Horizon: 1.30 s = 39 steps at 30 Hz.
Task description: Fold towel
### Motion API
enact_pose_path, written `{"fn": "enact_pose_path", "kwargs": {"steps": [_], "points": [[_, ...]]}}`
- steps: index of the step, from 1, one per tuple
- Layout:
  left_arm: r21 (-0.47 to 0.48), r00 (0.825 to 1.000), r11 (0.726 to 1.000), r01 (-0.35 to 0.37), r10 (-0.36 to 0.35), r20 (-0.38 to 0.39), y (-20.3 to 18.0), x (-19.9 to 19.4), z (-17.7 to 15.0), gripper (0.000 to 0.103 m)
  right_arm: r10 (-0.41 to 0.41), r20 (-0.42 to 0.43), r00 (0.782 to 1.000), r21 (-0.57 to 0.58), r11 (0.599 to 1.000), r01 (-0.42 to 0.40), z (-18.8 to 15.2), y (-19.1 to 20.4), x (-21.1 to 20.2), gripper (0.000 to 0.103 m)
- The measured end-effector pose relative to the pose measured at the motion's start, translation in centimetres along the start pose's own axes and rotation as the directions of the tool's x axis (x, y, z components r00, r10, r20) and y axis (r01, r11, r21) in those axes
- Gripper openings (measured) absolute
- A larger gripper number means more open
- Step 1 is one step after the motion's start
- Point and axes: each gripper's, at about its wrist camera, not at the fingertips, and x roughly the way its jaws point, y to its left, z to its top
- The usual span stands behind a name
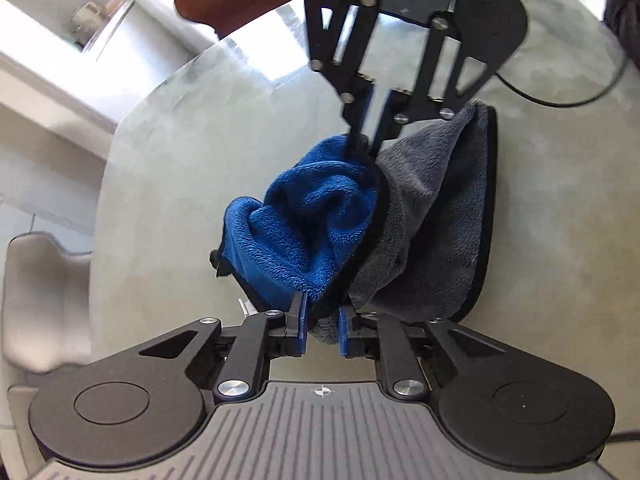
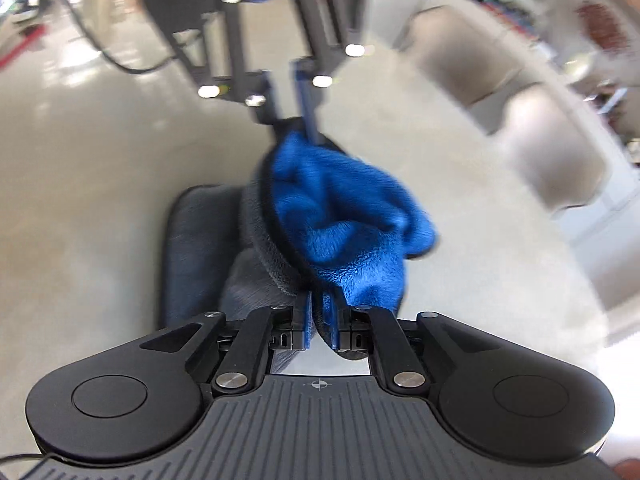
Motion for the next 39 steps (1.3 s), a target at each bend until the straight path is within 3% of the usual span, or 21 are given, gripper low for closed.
{"fn": "enact_pose_path", "kwargs": {"steps": [2,6,12,18,20,22,24,26,27,31,34,36,39], "points": [[-0.039,1.000,0.999,-0.030,0.029,-0.009,-0.3,-0.7,0.3,0.014,-0.014,0.002,1.000,0.010,1.000,0.014,0.0,0.4,0.1,0.004],[-0.092,0.994,0.990,-0.109,0.105,-0.041,-0.9,-2.8,1.1,0.013,-0.145,0.043,0.988,0.098,0.985,0.141,0.8,0.2,-1.6,0.003],[-0.177,0.968,0.953,-0.248,0.249,-0.015,0.7,-8.5,2.9,0.013,-0.315,0.172,0.933,0.171,0.943,0.287,3.3,-2.4,-7.2,0.002],[-0.167,0.895,0.881,-0.443,0.445,-0.032,3.3,-14.3,5.0,0.013,-0.434,0.272,0.859,0.142,0.901,0.411,6.5,-5.5,-13.3,0.002],[-0.159,0.864,0.850,-0.503,0.501,-0.052,4.1,-15.8,5.7,0.013,-0.478,0.293,0.828,0.115,0.878,0.465,7.6,-6.5,-14.6,0.002],[-0.144,0.821,0.808,-0.572,0.564,-0.095,4.8,-16.7,6.3,0.013,-0.516,0.302,0.802,0.101,0.853,0.511,8.5,-7.5,-15.8,0.002],[-0.158,0.802,0.787,-0.597,0.589,-0.099,4.9,-17.5,6.1,0.012,-0.540,0.316,0.780,0.090,0.836,0.542,9.2,-8.5,-17.1,0.002],[-0.196,0.816,0.793,-0.576,0.574,-0.077,4.3,-17.5,5.8,0.012,-0.540,0.323,0.777,0.096,0.835,0.541,9.2,-8.7,-18.0,0.002],[-0.214,0.831,0.806,-0.553,0.553,-0.063,3.6,-17.3,5.7,0.012,-0.538,0.325,0.778,0.088,0.836,0.542,9.0,-8.4,-18.4,0.002],[-0.231,0.887,0.858,-0.459,0.458,-0.063,1.1,-14.6,4.5,0.013,-0.499,0.288,0.817,0.039,0.859,0.511,7.0,-5.6,-18.4,0.002],[-0.295,0.939,0.895,-0.335,0.342,-0.029,-0.6,-11.3,4.0,0.015,-0.472,0.194,0.860,0.051,0.880,0.472,4.0,-3.5,-17.2,0.002],[-0.343,0.965,0.907,-0.245,0.261,0.000,-2.3,-8.4,3.8,0.015,-0.433,0.105,0.895,0.123,0.899,0.421,1.2,-2.8,-16.0,0.002],[-0.398,0.985,0.906,-0.145,0.171,0.031,-5.0,-4.4,4.1,0.015,-0.402,-0.013,0.916,0.219,0.892,0.394,-2.3,-2.6,-14.7,0.002]]}}
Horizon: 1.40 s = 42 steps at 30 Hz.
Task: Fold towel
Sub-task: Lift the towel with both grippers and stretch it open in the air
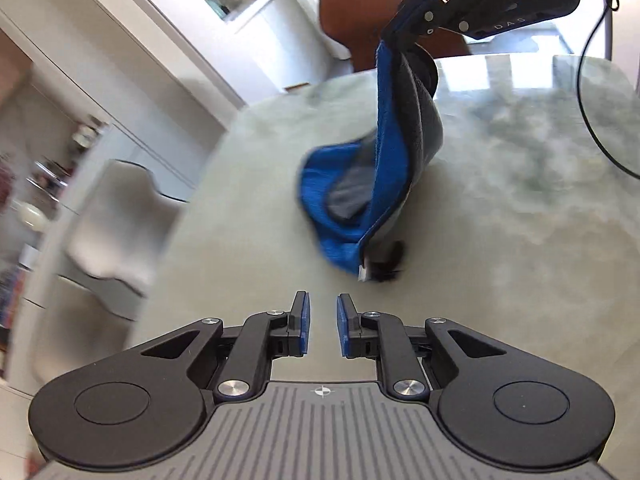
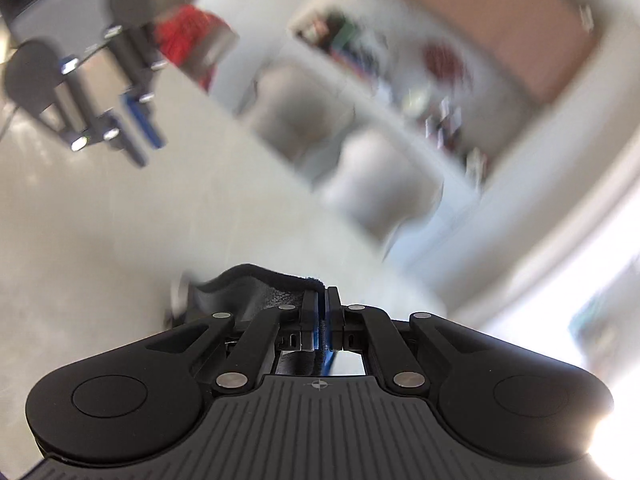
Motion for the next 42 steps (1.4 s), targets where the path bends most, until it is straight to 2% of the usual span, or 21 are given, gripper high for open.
{"fn": "enact_pose_path", "kwargs": {"steps": [3,4,8,10,12,13,17,21,22,23,24,25,27,29,31,35,38,42], "points": [[-0.079,0.998,0.995,0.068,-0.068,0.011,-2.2,2.8,-0.2,0.018,-0.008,-0.070,0.997,0.069,0.998,0.013,-2.5,-0.5,0.6,0.002],[-0.100,0.997,0.993,0.070,-0.069,0.013,-2.5,3.7,-0.2,0.022,-0.009,-0.086,0.996,0.096,0.995,0.017,-3.1,-0.8,0.7,0.002],[-0.135,1.000,0.991,0.002,0.000,0.014,-3.4,5.9,0.3,0.030,-0.016,-0.090,0.996,0.120,0.992,0.027,-3.7,-1.2,0.4,0.002],[-0.114,0.999,0.992,-0.046,0.047,0.004,-3.4,6.9,0.5,0.041,-0.018,-0.084,0.996,0.124,0.992,0.028,-3.6,-1.3,0.5,0.002],[-0.099,0.997,0.992,-0.083,0.083,0.004,-3.4,7.9,0.5,0.043,-0.020,-0.078,0.997,0.128,0.991,0.030,-3.1,-1.7,1.1,0.002],[-0.106,0.996,0.991,-0.087,0.087,0.001,-3.3,8.4,0.5,0.046,-0.021,-0.076,0.997,0.131,0.991,0.031,-3.1,-1.9,1.6,0.002],[-0.168,0.997,0.983,-0.076,0.075,-0.012,-2.9,10.2,0.5,0.047,-0.019,-0.072,0.997,0.151,0.988,0.030,-2.9,-2.9,2.4,0.002],[-0.290,0.998,0.955,-0.059,0.053,-0.029,-2.1,11.6,0.4,0.047,-0.021,-0.070,0.997,0.163,0.986,0.032,-2.8,-3.2,2.7,0.002],[-0.318,0.998,0.947,-0.053,0.045,-0.032,-1.8,11.8,0.2,0.045,-0.021,-0.070,0.997,0.169,0.985,0.033,-2.8,-3.2,2.7,0.002],[-0.352,0.999,0.935,-0.042,0.034,-0.030,-1.4,12.0,0.0,0.039,-0.022,-0.071,0.997,0.173,0.984,0.034,-2.9,-3.3,2.7,0.002],[-0.400,1.000,0.916,-0.021,0.016,-0.016,-0.7,12.0,-0.3,0.015,-0.025,-0.072,0.997,0.179,0.983,0.038,-3.0,-3.3,2.7,0.002],[-0.438,1.000,0.899,-0.022,0.018,-0.013,-0.1,11.9,-0.5,0.003,-0.028,-0.073,0.997,0.184,0.982,0.041,-3.1,-3.3,2.6,0.002],[-0.478,0.998,0.876,-0.057,0.059,-0.009,1.1,11.2,-0.8,0.002,-0.032,-0.074,0.997,0.193,0.980,0.046,-3.2,-3.4,2.3,0.002],[-0.494,0.995,0.866,-0.078,0.096,0.011,2.1,9.9,-1.0,0.002,-0.039,-0.066,0.997,0.199,0.979,0.051,-3.3,-3.5,1.8,0.002],[-0.480,0.983,0.866,-0.139,0.179,0.039,3.7,7.1,-0.8,0.002,-0.052,-0.042,0.998,0.204,0.977,0.060,-3.0,-3.8,1.0,0.002],[-0.464,0.939,0.848,-0.254,0.331,0.092,7.4,0.7,0.4,0.002,-0.095,0.034,0.995,0.192,0.978,0.087,-1.2,-4.8,-0.6,0.002],[-0.424,0.882,0.826,-0.371,0.456,0.118,10.1,-4.6,1.7,0.002,-0.129,0.124,0.984,0.167,0.980,0.108,1.3,-6.3,-1.7,0.002],[-0.376,0.819,0.783,-0.495,0.565,0.099,13.4,-9.8,3.1,0.002,-0.180,0.230,0.956,0.108,0.981,0.159,5.4,-7.7,-2.2,0.002]]}}
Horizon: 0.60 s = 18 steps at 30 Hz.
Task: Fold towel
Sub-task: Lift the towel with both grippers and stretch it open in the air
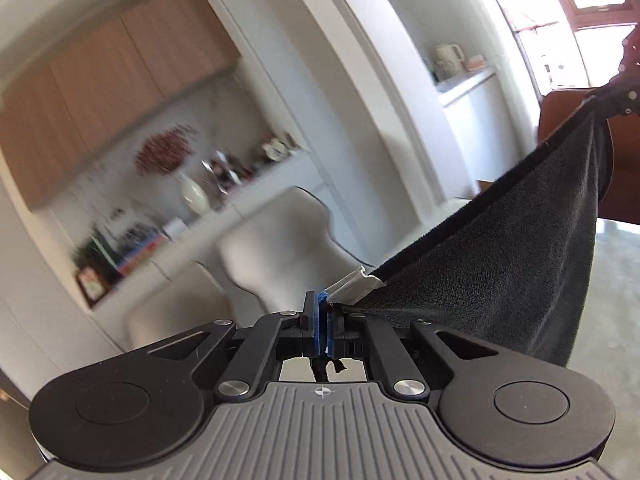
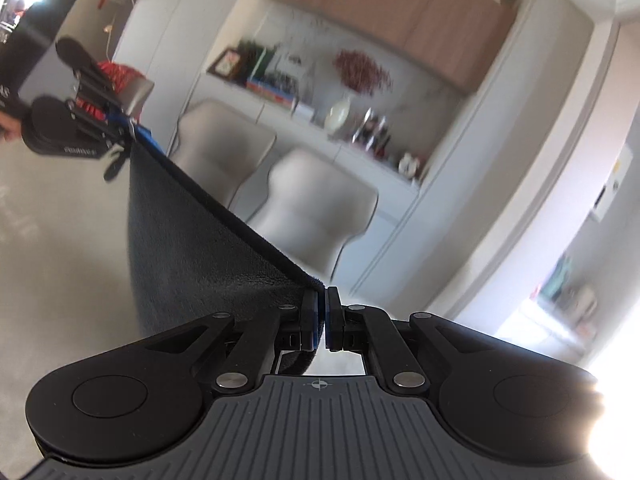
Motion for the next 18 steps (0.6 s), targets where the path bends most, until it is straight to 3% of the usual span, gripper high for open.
{"fn": "enact_pose_path", "kwargs": {"steps": [4,7,12,18], "points": [[0.067,0.994,0.991,-0.112,0.112,0.007,2.5,-0.9,1.9,0.002,-0.017,0.077,0.997,-0.053,0.998,0.022,3.6,0.0,1.2,0.002],[0.079,0.991,0.988,-0.136,0.136,0.003,3.6,-2.6,2.0,0.003,-0.014,0.115,0.993,-0.095,0.995,0.025,5.0,0.7,0.8,0.002],[0.103,0.994,0.991,-0.087,0.093,-0.051,2.7,-4.9,-0.6,0.003,0.028,0.107,0.994,-0.152,0.988,-0.012,4.2,2.8,-0.4,0.002],[0.122,0.991,0.992,-0.010,0.026,-0.134,1.0,-3.1,-3.1,0.003,0.084,0.028,0.996,-0.175,0.982,-0.078,2.8,4.5,0.8,0.002]]}}
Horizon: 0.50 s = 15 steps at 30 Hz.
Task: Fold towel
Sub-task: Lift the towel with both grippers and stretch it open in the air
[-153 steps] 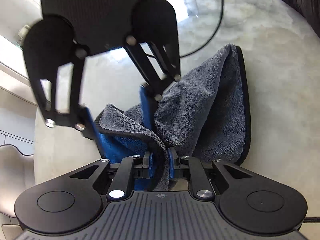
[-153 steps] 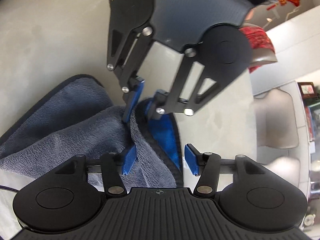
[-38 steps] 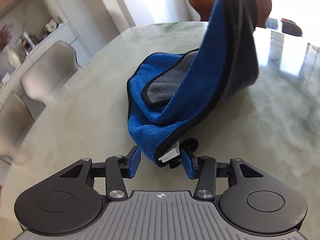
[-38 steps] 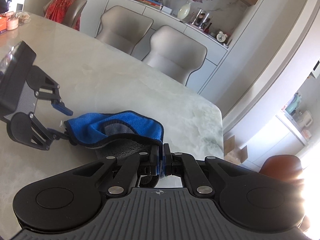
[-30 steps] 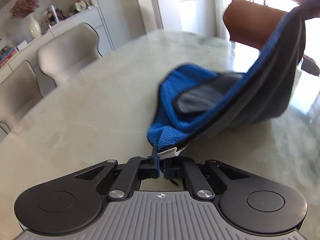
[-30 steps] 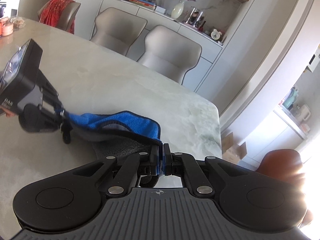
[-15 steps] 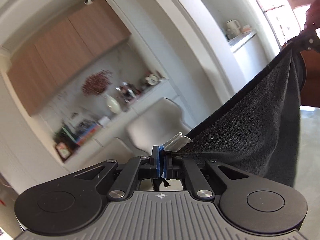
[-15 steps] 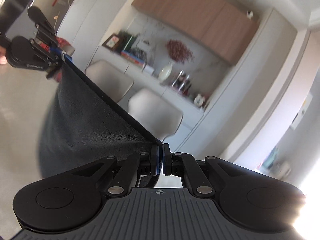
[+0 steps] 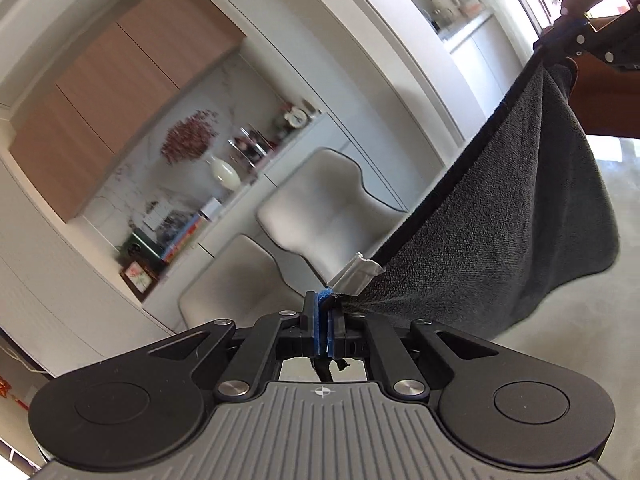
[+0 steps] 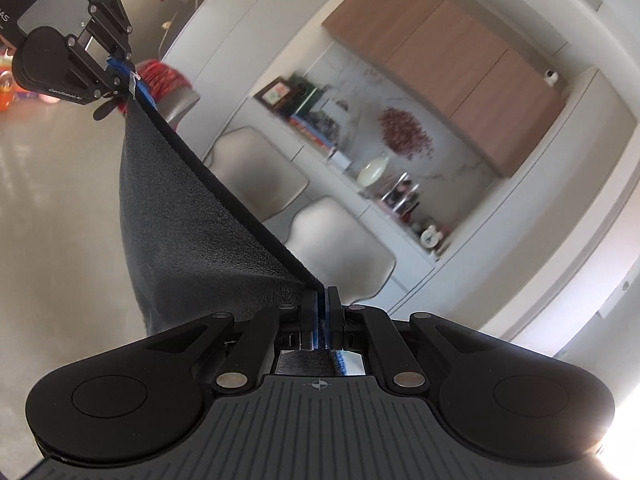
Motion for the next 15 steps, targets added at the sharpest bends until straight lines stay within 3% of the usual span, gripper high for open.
{"fn": "enact_pose_path", "kwargs": {"steps": [7,15], "points": [[-0.007,0.999,1.000,-0.012,0.012,-0.038,1.3,3.4,-0.1,0.003,0.022,-0.051,0.998,-0.028,0.999,-0.023,0.3,0.1,3.8,0.002],[-0.007,0.996,0.996,-0.085,0.085,0.019,2.9,1.1,1.0,0.003,-0.042,0.000,0.999,-0.087,0.995,0.042,2.0,-0.7,4.0,0.002]]}}
